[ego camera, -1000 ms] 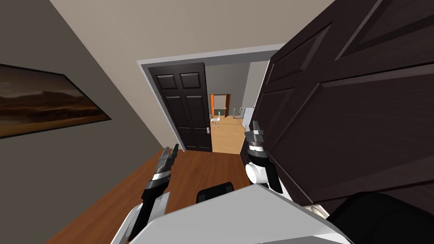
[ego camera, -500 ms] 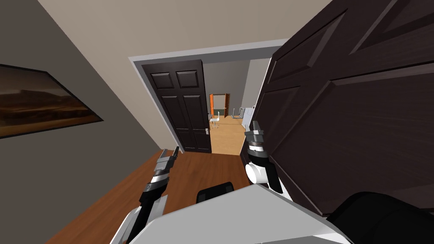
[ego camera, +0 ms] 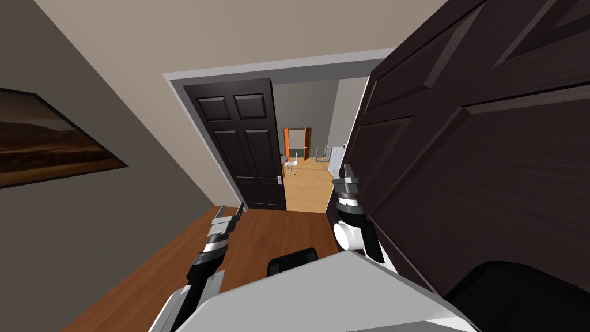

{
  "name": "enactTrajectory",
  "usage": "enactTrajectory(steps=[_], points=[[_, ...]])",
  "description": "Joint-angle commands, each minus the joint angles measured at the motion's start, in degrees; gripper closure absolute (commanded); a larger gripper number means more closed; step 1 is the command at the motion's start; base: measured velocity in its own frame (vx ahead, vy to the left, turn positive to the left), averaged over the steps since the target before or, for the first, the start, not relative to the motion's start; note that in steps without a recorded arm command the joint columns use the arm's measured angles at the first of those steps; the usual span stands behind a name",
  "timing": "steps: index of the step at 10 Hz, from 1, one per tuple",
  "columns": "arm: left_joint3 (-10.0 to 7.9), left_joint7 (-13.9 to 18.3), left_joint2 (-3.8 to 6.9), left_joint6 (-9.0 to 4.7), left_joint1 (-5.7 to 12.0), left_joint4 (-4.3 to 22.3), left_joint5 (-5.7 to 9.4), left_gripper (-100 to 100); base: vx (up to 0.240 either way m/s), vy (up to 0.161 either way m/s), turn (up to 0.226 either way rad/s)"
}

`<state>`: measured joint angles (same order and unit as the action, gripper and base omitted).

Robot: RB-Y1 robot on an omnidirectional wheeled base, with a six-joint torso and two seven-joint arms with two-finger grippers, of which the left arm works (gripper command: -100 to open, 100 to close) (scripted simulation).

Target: Pull the door open

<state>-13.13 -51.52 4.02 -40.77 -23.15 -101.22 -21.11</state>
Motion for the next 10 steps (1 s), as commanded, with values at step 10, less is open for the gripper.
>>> enactTrajectory(steps=[10], points=[[-5.52, -14.6, 0.62, -6.56, 1.0, 9.1, -6.6, -100, 0.079, -0.037, -0.021]])
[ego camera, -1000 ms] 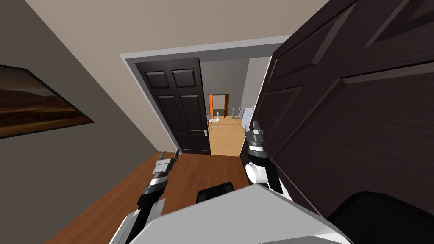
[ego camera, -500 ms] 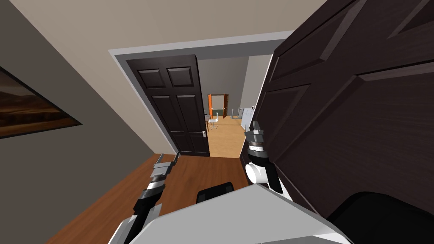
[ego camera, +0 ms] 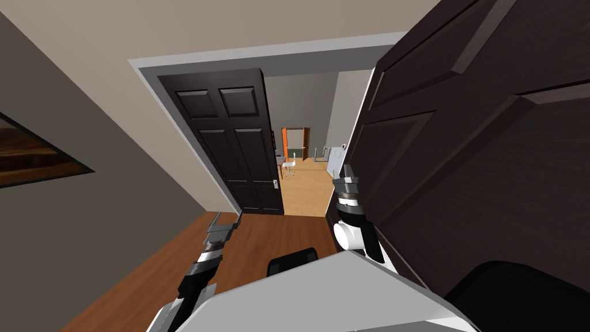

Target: Pull the door open

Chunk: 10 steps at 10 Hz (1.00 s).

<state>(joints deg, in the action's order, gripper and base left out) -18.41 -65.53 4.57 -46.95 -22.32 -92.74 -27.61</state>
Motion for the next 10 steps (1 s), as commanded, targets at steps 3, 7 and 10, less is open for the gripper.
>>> enactTrajectory(steps=[3, 7, 10], points=[[-2.42, -5.7, 0.16, -2.97, 0.63, 4.3, -2.73, -100, 0.086, -0.034, -0.026], [-3.88, -10.1, 0.22, -4.7, 0.94, 6.7, -4.49, -100, 0.066, -0.032, -0.015], [-5.32, -13.9, 0.23, -6.4, 1.25, 9.1, -6.21, -100, 0.066, -0.028, -0.018]])
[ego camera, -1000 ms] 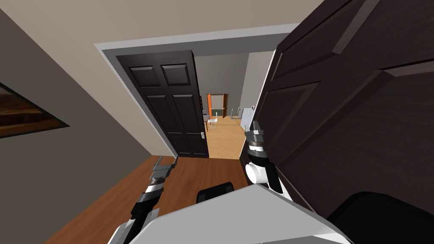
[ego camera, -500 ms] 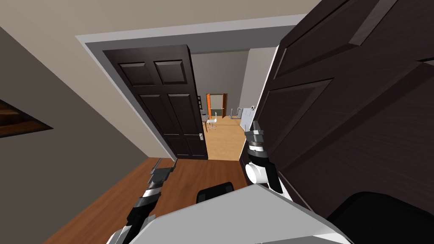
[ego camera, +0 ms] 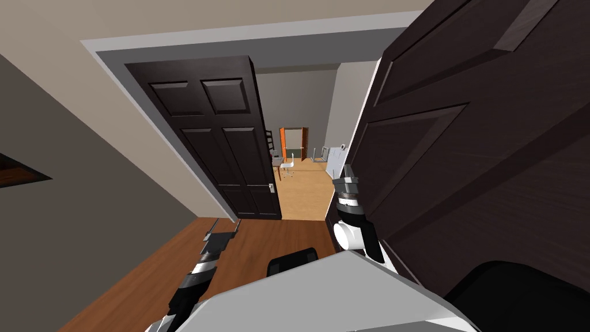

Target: Pull the door open

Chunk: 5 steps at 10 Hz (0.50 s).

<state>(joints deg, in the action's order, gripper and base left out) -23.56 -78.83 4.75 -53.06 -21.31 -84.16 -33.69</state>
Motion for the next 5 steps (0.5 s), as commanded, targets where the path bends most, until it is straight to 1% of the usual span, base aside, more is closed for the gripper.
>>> enactTrajectory(steps=[1, 3, 4, 5], points=[[-0.88, -2.5, 0.04, -1.13, 0.39, 1.7, -0.98, -100, 0.056, -0.022, -0.019], [-2.3, -5.7, 0.02, -2.81, 0.69, 4.1, -2.68, -100, 0.104, -0.038, -0.03], [-2.3, -6.3, 0.02, -2.81, 0.69, 4.1, -2.68, -100, 0.07, -0.03, -0.007], [-3.01, -8.2, 0.01, -3.65, 0.84, 5.3, -3.53, -100, 0.06, -0.027, -0.018]])
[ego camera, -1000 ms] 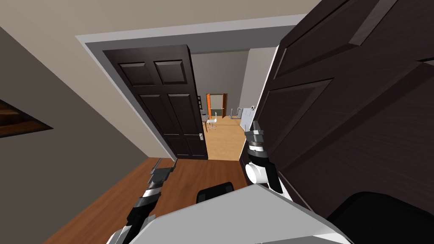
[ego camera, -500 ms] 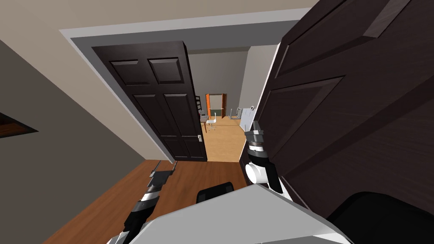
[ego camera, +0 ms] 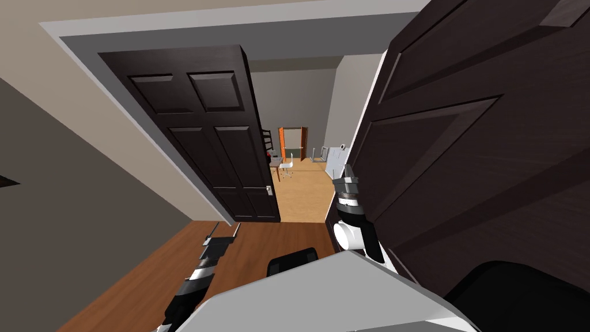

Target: Pull the door open

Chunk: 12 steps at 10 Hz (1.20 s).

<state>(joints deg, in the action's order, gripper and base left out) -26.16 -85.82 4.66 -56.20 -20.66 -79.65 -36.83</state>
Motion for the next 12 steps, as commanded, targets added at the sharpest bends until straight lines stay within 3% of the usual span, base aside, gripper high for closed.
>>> enactTrajectory(steps=[1, 5, 6, 10, 12], points=[[-1.1, -2.9, 0.07, -1.32, 0.34, 1.9, -1.22, -100, 0.078, -0.038, -0.03], [-3.1, -8.5, -0.06, -3.69, 0.76, 5.3, -3.62, -100, 0.077, -0.025, -0.017], [-3.1, -8.7, -0.06, -3.69, 0.76, 5.3, -3.62, -100, 0.068, -0.016, -0.009], [-5.65, -15.6, -0.29, -6.69, 1.3, 9.6, -6.67, -100, 0.086, -0.029, -0.022], [-6.25, -18.1, -0.36, -7.41, 1.43, 10.6, -7.39, -100, 0.073, -0.021, -0.012]])
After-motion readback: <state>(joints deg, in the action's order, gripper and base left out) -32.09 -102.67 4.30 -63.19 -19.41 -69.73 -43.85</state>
